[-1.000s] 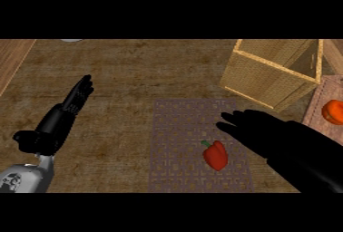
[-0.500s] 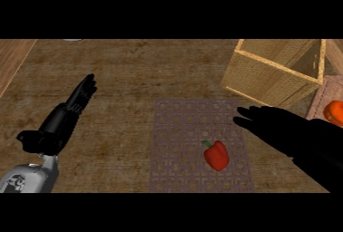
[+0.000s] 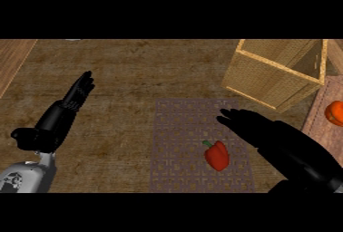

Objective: Pick the bell pepper from the placemat and place it in the basket

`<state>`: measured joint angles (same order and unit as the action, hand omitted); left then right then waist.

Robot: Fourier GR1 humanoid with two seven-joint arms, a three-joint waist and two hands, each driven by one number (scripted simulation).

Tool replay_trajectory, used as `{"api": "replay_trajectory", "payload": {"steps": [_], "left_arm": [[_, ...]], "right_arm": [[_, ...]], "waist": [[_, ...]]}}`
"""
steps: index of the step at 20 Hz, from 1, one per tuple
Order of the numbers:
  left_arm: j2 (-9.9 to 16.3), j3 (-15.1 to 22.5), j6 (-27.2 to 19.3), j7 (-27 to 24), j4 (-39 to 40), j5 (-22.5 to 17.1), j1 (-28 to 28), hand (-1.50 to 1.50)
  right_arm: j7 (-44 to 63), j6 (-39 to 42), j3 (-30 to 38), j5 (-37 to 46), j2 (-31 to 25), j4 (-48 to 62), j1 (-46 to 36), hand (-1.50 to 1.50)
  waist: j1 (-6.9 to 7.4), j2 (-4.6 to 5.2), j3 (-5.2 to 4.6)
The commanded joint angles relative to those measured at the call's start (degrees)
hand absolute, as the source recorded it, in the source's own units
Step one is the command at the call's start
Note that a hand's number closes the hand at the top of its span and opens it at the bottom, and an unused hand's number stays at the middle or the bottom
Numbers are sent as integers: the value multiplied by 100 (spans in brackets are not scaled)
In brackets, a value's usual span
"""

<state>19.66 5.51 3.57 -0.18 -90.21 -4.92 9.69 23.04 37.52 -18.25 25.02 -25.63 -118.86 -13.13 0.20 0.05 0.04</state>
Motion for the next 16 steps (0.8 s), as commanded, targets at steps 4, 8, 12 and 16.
{"api": "replay_trajectory", "payload": {"steps": [4, 8, 12, 16], "left_arm": [[-109, -197, 280, -300, 561, 110, 132, 0], [-201, -150, 184, 492, -726, 188, -226, 0], [-438, -257, 285, 36, -122, 485, -183, 0], [-511, -273, 362, 251, -233, 517, -14, 0]], "right_arm": [[-1608, -1068, -348, 1364, 180, 1250, 329, -150], [-1785, -1247, -331, 1677, 325, 1211, 649, -150], [-1738, -880, -161, 1796, 738, 1432, 183, -150], [-2309, -982, -106, 1753, 659, 1277, 560, -150]], "waist": [[-14, 6, -2], [-1, -13, -2], [-10, -7, -4], [-27, -9, -3]]}}
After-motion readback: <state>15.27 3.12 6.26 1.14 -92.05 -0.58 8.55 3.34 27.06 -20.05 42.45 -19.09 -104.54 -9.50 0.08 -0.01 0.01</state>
